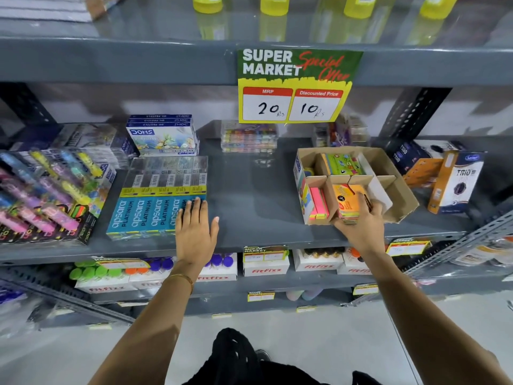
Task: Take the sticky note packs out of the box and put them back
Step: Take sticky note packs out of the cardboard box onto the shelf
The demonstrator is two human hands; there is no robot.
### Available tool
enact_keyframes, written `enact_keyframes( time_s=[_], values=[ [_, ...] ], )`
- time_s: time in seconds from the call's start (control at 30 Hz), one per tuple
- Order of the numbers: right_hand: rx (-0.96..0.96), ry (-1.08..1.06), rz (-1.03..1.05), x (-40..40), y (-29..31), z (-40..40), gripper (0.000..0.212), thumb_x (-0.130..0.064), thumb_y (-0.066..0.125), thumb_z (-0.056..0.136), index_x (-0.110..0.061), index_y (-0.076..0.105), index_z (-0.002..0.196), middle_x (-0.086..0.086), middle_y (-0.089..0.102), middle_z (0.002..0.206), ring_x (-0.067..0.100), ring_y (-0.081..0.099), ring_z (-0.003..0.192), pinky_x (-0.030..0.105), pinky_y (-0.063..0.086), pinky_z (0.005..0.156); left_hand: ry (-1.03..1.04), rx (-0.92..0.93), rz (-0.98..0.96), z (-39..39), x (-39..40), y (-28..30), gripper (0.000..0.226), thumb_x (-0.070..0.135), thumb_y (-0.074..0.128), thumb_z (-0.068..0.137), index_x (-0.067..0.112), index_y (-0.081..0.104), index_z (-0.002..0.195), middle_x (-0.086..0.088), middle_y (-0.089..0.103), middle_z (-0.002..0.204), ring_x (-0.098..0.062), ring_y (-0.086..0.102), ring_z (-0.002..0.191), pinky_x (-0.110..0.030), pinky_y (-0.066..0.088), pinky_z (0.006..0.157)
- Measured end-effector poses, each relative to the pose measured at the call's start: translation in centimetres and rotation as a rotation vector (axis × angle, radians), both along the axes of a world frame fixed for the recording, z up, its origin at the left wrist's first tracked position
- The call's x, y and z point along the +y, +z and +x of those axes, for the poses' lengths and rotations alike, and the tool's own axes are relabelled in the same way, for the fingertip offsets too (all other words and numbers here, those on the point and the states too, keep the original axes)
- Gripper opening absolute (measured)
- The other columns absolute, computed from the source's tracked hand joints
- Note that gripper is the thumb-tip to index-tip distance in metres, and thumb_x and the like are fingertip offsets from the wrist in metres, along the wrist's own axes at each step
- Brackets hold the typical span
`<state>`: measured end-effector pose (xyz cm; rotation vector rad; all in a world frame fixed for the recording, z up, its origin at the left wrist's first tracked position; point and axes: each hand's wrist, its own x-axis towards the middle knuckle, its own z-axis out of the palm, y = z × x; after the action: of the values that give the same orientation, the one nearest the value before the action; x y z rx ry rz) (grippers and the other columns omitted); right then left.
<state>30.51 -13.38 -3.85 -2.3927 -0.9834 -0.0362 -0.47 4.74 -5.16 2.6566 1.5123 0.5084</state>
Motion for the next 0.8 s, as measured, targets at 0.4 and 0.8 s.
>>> enact_keyframes(
  time_s=[0.4,0.8],
  values=[
    [0.151,0.039,0.402,5.0,7.8,-9.0,0.084,-0.037,0.067,0.063,-0.026,0.037,0.141,0.017,0.043,0.130,0.027,0.049,0.116,0.027,0.041,0.095,-0.028,0.035,0.027,-1.4,-0.4,-0.7,0.063,0.039,0.014,0.100,-0.007,0.046,0.130,-0.025,0.049,0.133,-0.038,0.039,0.128,-0.042,0.006,0.114],
    [0.110,0.196,-0.216,17.1,2.1,-9.5,0.090,-0.039,0.065,0.082,-0.006,0.015,0.149,0.031,0.015,0.150,0.049,0.023,0.135,0.047,0.029,0.110,-0.069,0.082,-0.005,-2.0,-0.1,-1.0,0.064,0.039,0.005,0.100,-0.004,0.038,0.135,-0.021,0.045,0.138,-0.036,0.039,0.129,-0.046,0.013,0.114]
  ],
)
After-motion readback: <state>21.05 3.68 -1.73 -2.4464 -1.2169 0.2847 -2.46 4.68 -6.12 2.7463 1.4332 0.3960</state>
